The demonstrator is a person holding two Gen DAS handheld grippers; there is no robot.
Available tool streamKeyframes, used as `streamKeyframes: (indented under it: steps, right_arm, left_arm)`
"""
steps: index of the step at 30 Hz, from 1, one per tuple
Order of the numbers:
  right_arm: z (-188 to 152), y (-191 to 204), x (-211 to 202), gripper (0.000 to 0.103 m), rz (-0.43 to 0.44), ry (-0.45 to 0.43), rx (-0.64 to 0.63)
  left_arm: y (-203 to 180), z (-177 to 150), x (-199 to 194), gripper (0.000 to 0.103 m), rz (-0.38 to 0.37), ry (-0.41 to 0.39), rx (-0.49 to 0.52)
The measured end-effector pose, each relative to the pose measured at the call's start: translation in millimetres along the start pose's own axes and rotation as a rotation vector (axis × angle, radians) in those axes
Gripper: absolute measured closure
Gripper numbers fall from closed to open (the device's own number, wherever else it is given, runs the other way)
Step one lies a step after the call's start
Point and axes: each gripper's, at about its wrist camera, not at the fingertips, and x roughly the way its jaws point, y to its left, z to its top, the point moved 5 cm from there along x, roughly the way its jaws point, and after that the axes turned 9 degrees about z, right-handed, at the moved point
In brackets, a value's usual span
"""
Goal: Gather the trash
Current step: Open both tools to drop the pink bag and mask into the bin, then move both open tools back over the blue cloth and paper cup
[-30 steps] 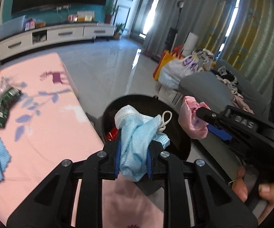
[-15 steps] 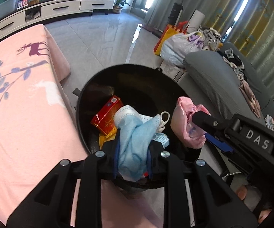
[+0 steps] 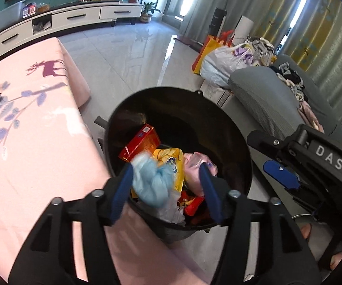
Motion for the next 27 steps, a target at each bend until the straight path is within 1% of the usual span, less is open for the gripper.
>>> streamKeyframes:
  steps: [2,3,5,8,12,14,16,17,19,22,26,27]
  right_arm:
    - [0.2,4.7,-3.6,0.030,-0.009,-0.014,-0.013]
    - [0.4,8.0,-6.1,0.027,-0.011,-0.024,-0.021]
    - [0.3,15.5,-10.6,0.022,-0.015,-0.041,-0.039]
    - [-0.5,29.4,-15.4,0.016,-0.014,-0.062,-0.075]
    - [-3.9,53.0,-25.1,0.004,-0.021,-0.104,-0.145]
    - [-8.2,70.4,-31.4,0.003,-0.034,-0.134,-0.205]
    - [-12.1,85.1,-37.4,0.003,-0.041,-0.160,-0.259]
    - [-14.0,90.9,-39.8,0.003,-0.040,-0.169,-0.280]
    - [-20.6,104.8,-44.1,0.003,-0.027,-0.186,-0.325]
    - [-33.3,131.4,-49.2,0.003,0.013,-0.205,-0.388]
    - [-58.9,173.5,-51.5,0.003,0.109,-0.212,-0.489]
    - [-65.4,183.4,-52.0,0.003,0.131,-0.214,-0.510]
  left_arm:
    - [6.6,0.5,-9.9,0.025,0.003,-0.021,-0.011]
    - [12.2,1.3,-17.8,0.022,0.001,-0.043,-0.021]
    - [21.7,2.5,-30.4,0.010,0.001,-0.074,-0.037]
    - [44.6,1.6,-57.2,0.004,0.013,-0.132,-0.063]
    - [80.9,-5.7,-89.4,0.003,0.046,-0.193,-0.099]
    - [103.3,-14.1,-105.1,0.003,0.059,-0.212,-0.132]
    - [130.5,-27.1,-121.3,0.003,0.064,-0.234,-0.194]
    - [143.9,-33.3,-128.9,0.003,0.076,-0.246,-0.224]
    - [173.0,-47.4,-144.9,0.003,0.122,-0.271,-0.280]
    - [217.8,-66.9,-167.9,0.003,0.209,-0.294,-0.369]
    - [266.8,-85.4,-192.0,0.003,0.269,-0.317,-0.438]
    - [281.3,-92.0,-197.8,0.003,0.296,-0.323,-0.448]
